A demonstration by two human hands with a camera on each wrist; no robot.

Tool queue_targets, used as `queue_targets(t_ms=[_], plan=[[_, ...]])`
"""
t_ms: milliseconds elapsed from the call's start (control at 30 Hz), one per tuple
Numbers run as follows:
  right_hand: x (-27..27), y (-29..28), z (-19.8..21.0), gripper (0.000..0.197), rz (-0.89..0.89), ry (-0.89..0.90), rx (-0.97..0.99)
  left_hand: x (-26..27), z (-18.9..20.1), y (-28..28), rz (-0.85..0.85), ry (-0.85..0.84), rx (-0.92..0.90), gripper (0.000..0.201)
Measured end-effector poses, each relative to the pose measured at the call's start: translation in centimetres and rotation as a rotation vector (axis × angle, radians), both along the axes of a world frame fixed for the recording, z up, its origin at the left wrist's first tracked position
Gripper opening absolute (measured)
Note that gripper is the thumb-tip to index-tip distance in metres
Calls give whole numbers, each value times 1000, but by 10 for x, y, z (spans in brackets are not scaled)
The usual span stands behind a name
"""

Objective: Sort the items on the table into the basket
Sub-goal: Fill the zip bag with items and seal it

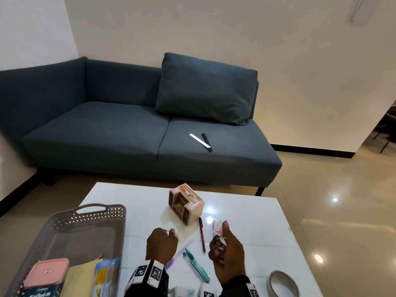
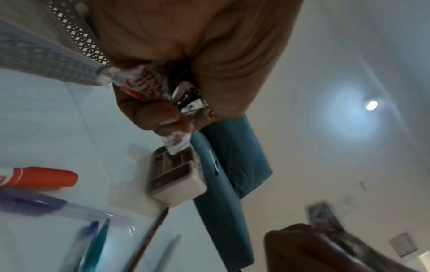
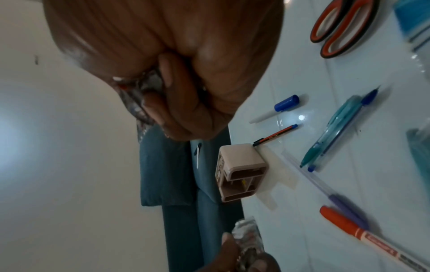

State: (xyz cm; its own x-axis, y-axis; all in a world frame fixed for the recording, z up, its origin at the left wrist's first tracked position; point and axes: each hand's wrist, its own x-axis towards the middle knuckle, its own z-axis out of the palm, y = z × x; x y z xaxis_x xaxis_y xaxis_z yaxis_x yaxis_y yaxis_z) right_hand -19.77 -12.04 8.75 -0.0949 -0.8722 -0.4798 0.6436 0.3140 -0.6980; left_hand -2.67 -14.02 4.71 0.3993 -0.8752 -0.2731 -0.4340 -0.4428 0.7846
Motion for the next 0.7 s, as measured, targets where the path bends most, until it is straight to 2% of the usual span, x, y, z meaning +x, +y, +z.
queue_targets(t_ms=[133,233,333,367,400,467,533,633,700], plan=[[-13,25,10,30,-55,50,28,-17,30,40,49,316,-32,46],[-32,47,-2,30,-58,139,100,-22,31,75,63,373,-34,47],[-54,73,-23,29,-3,295,176,-32,26,110,-34,396,42,19],[-60,80,-31,24,6,338,223,-37,24,118,-80,336,73,9],[-66,89,-39,20,25,371,276,-41,21,126,-130,261,113,8],[-77,102,-53,19,88,456,370,-49,1,135,-268,41,205,18],[-88,111,-64,25,189,605,416,-58,-10,149,-393,-256,246,34],[-100,120,-73,23,518,1016,389,-69,-19,174,-444,-335,379,60],[-103,120,-73,10,583,1093,382,-74,-32,182,-470,-378,395,63]])
